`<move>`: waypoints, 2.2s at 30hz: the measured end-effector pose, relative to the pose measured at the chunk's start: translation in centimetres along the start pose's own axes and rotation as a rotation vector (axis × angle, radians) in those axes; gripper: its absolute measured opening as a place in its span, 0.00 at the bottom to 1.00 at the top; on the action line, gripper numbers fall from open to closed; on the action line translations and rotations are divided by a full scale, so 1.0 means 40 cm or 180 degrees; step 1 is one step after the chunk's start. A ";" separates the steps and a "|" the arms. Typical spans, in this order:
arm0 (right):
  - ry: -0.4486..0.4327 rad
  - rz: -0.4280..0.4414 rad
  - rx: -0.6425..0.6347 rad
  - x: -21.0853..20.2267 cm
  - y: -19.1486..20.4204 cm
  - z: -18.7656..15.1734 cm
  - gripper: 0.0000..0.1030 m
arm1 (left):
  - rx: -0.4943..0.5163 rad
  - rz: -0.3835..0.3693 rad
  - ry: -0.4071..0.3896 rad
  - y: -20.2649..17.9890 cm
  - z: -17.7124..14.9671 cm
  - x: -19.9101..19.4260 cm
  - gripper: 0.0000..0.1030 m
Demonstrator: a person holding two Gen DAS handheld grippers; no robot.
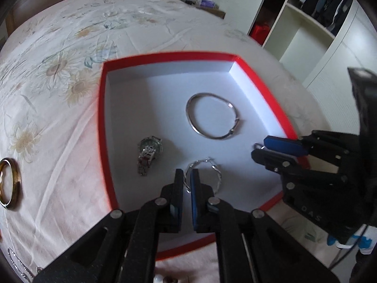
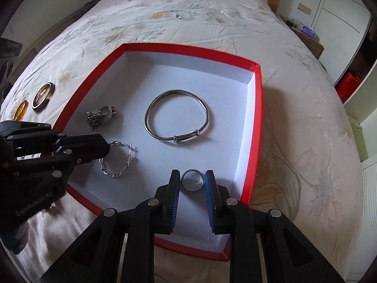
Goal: Organize jewelry
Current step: 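Carry the bangle and ring into the red box and open both tools, then move both open tools back over the remaining jewelry, then grasp the silver chain necklace with the left tool while the right grasps the beaded bracelet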
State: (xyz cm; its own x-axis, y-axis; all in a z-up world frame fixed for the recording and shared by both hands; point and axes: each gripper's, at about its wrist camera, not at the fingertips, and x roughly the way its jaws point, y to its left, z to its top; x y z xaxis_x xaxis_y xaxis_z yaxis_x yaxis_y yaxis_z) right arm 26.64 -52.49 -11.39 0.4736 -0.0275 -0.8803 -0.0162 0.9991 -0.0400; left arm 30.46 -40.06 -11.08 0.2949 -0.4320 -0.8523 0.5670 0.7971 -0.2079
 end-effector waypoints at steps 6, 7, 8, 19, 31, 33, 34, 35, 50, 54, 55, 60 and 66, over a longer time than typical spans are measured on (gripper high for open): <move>-0.0221 0.0007 0.0102 -0.098 0.013 -0.023 0.34 | -0.0107 -0.0136 -0.0232 0.034 -0.030 -0.136 0.07; -0.0267 0.0019 0.0117 -0.119 0.019 -0.029 0.34 | -0.0113 -0.0102 -0.0271 0.042 -0.043 -0.160 0.07; -0.0310 0.0025 0.0128 -0.137 0.026 -0.036 0.34 | -0.0137 -0.0075 -0.0308 0.054 -0.057 -0.183 0.07; -0.0606 0.0421 0.0208 -0.317 0.249 -0.175 0.34 | -0.0627 0.0577 -0.0483 0.262 -0.351 -0.466 0.07; -0.0697 0.0626 0.0316 -0.413 0.419 -0.290 0.34 | -0.1012 0.0791 -0.0336 0.399 -0.619 -0.643 0.20; -0.0692 0.0624 0.0325 -0.419 0.432 -0.301 0.34 | -0.1050 0.0804 -0.0363 0.405 -0.639 -0.653 0.29; -0.0687 0.0621 0.0331 -0.420 0.435 -0.305 0.34 | -0.1064 0.0788 -0.0365 0.407 -0.644 -0.656 0.29; -0.0679 0.0619 0.0341 -0.419 0.438 -0.308 0.34 | -0.1076 0.0774 -0.0364 0.409 -0.648 -0.655 0.29; -0.0492 0.0528 0.0641 -0.248 0.368 -0.234 0.34 | -0.1108 0.0832 -0.0168 0.443 -0.575 -0.491 0.29; -0.0418 0.0550 0.0683 -0.167 0.354 -0.187 0.34 | -0.1138 0.0862 -0.0108 0.465 -0.536 -0.429 0.29; -0.0399 0.0553 0.0687 -0.148 0.352 -0.176 0.34 | -0.1138 0.0876 -0.0083 0.472 -0.528 -0.411 0.29; -0.0291 0.0589 0.0739 -0.065 0.347 -0.146 0.34 | -0.1152 0.0943 0.0017 0.496 -0.508 -0.347 0.29; -0.0287 0.0616 0.0649 -0.029 0.368 -0.149 0.24 | -0.1164 0.0846 0.0027 0.509 -0.509 -0.326 0.19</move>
State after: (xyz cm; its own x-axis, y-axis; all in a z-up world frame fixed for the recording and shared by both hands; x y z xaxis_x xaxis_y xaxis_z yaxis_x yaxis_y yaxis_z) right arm 20.59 -37.97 -13.77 0.5554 0.1582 -0.8164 0.0589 0.9718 0.2284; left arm 22.48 -9.60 -13.97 0.3863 -0.1900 -0.9026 0.1630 0.9772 -0.1359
